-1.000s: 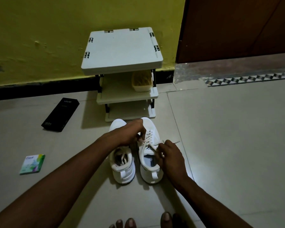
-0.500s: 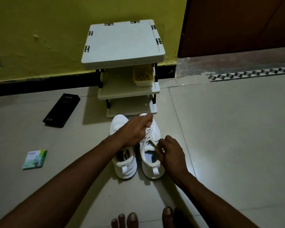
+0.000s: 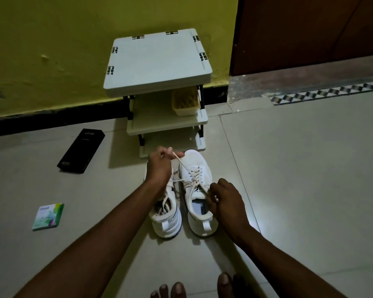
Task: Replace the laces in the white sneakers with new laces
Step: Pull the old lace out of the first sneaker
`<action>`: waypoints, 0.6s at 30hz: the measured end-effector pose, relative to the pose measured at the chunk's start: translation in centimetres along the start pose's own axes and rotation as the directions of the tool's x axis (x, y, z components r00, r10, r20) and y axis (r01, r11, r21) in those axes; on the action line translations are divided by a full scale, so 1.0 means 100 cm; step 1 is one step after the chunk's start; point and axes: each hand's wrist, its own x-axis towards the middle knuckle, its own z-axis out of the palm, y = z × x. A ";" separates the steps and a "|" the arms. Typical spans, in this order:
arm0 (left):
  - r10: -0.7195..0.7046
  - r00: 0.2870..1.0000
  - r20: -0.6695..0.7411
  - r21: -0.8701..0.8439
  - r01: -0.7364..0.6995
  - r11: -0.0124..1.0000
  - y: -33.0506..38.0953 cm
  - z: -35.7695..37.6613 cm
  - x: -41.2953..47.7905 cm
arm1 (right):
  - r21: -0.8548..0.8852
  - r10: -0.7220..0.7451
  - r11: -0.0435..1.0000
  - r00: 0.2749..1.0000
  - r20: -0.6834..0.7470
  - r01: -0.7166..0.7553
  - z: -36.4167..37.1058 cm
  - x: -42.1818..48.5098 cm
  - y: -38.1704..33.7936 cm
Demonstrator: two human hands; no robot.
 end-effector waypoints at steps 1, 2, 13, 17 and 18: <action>-0.146 0.989 -0.005 -0.215 0.141 0.966 0.003 0.004 -0.001 | 0.002 0.001 1.000 1.000 0.000 -0.001 0.000 0.000 -0.001; -0.241 0.970 0.036 -0.415 0.233 0.879 0.005 0.007 -0.003 | -0.001 0.003 1.000 1.000 0.002 -0.003 0.000 0.000 -0.002; 0.256 0.418 0.872 0.367 -0.903 0.224 -0.013 0.009 0.001 | -0.081 0.023 0.997 0.999 0.042 -0.020 -0.001 0.002 -0.010; 0.165 0.409 0.898 0.373 -0.904 0.209 0.000 0.002 0.002 | -0.087 0.026 0.996 0.998 0.050 -0.022 -0.001 0.003 -0.010; 0.136 0.408 0.903 0.377 -0.903 0.204 0.006 0.002 0.001 | -0.096 0.027 0.995 0.998 0.052 -0.022 0.000 0.003 -0.009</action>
